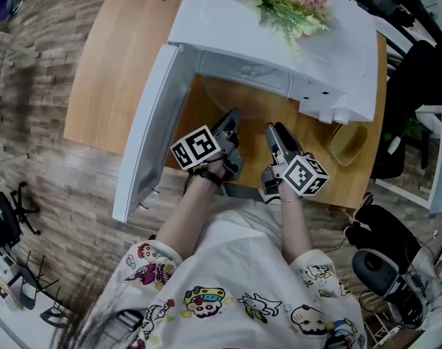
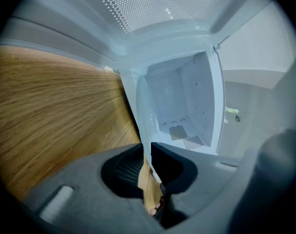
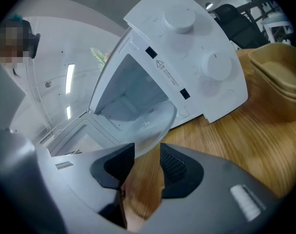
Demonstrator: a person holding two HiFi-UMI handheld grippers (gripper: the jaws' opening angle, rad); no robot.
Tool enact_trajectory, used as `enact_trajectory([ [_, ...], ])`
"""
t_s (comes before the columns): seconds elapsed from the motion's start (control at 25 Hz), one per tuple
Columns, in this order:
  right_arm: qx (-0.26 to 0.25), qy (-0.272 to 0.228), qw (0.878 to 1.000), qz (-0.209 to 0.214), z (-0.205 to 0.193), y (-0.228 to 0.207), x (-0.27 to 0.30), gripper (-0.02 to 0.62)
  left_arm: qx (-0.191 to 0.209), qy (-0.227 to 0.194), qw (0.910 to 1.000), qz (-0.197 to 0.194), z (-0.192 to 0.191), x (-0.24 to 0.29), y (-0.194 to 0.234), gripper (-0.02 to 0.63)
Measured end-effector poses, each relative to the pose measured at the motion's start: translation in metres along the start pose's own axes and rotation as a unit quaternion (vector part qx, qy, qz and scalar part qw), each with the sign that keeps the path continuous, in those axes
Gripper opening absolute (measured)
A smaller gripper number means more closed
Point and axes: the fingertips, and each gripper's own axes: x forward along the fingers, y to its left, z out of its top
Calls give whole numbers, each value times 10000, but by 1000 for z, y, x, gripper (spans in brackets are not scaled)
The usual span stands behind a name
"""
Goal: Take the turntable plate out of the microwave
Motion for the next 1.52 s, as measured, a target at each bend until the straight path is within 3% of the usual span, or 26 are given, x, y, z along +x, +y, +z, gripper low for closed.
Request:
enact_trajectory([
  [0.36, 757, 163, 9968, 204, -5, -10, 33, 175, -76, -37, 10000, -15, -5, -5, 0, 46],
  [0.76, 1265, 147, 9907, 473, 1, -11, 69, 172, -84, -59, 9999, -34, -5, -5, 0, 44],
  [1.12, 2080, -148, 9748, 794, 16, -10, 90, 105, -94, -3, 9999, -54, -7, -6, 0, 48],
  [1.24, 2294, -221, 9686, 935, 18, -8, 90, 87, -79, -30, 9999, -97, -4, -5, 0, 57],
  [1.52, 2476, -254, 9623, 1097, 18, -7, 90, 75, -196, -358, 9990, -163, 25, 10, 4, 156],
])
